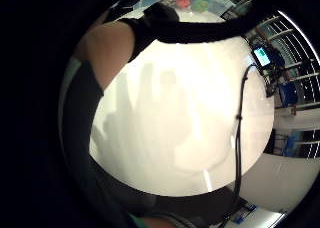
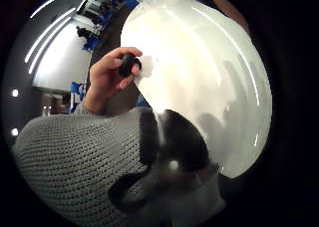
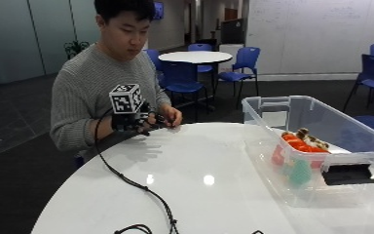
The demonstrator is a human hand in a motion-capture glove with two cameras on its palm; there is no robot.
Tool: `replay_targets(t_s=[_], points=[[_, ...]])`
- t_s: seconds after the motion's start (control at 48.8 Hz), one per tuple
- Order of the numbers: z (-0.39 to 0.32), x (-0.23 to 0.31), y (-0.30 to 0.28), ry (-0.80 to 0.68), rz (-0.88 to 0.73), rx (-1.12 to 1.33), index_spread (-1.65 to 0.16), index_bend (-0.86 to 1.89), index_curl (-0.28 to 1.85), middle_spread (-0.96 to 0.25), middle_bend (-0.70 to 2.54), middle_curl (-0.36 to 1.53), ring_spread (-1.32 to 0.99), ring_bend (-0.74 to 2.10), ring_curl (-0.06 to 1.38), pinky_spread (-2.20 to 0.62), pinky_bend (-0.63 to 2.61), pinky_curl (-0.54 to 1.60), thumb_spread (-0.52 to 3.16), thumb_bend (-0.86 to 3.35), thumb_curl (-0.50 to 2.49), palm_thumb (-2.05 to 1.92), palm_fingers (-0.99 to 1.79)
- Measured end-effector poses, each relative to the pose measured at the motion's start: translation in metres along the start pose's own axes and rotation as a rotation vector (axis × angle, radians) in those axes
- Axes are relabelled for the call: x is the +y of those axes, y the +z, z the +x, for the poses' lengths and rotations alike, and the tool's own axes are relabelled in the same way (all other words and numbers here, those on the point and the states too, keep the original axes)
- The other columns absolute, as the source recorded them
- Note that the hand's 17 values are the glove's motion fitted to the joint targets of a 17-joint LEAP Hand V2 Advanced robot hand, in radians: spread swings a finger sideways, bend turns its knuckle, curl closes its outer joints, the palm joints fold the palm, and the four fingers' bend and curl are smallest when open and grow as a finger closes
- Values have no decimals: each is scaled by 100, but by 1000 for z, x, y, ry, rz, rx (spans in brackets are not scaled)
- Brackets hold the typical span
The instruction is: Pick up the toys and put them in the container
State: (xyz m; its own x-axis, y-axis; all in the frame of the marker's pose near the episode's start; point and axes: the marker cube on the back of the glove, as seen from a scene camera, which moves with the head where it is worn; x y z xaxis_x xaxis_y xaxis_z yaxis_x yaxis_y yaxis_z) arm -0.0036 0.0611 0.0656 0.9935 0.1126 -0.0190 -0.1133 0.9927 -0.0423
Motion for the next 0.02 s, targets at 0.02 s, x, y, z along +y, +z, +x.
replay_targets(t_s=[0.02], points=[[0,0,0,-1,0,0,-37,17,31,-17,17,31,-11,22,32,5,82,33,134,-3,19,-4,-4]])
